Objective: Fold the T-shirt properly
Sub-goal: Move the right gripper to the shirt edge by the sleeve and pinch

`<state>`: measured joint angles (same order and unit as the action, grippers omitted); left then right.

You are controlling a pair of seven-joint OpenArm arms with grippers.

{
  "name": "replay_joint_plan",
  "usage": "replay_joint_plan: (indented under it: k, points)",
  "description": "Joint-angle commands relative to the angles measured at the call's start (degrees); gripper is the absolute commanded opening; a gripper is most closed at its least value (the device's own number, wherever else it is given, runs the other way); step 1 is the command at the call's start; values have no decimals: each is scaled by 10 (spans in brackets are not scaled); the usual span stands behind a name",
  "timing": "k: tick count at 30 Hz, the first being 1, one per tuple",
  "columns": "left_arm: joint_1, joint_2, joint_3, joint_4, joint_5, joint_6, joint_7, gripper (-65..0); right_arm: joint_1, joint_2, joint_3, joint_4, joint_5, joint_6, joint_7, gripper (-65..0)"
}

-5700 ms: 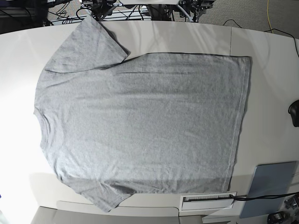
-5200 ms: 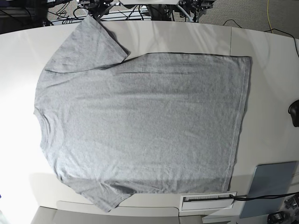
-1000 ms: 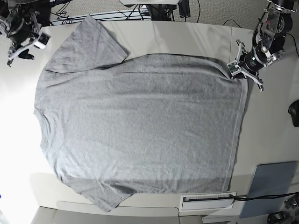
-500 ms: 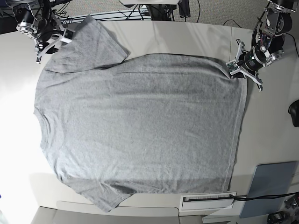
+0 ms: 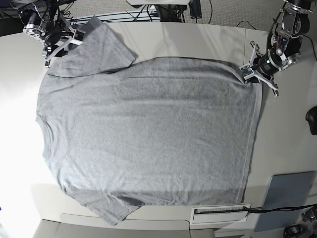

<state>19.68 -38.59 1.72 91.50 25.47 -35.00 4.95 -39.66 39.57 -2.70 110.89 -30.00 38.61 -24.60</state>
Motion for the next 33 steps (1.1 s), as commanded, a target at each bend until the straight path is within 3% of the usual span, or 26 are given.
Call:
replay_joint_plan:
  k: [1,6,14,21,23,27,33]
  points:
    - [16,-3,8,-8,14,-40,36,-650,7,1,4,6,0,-7,9,-391]
    - [16,-3,8,-8,13,-36,36,-650,44,-25,1,-32,2,-7,23,-391]
    - [16,-3,8,-8,13,-36,36,-650,106,-26,-62,-57,2,-7,21,-391]
    - [16,-3,8,-8,13,-37,36,-650,138,-26,-105,-57,21,-7,-23,-392]
    - [16,-3,8,-8,13,-37,36,-650,138,-26,-105,-57,32,-7,-30,-442]
    - [16,-3,8,-9,0,-37,36,-650,138,-26,-104,-68,49,-6,-52,-650]
    - [20,-6,6,-8,-91,-50,42,-650,135,-26,-104,-63,66,-25,-76,-650]
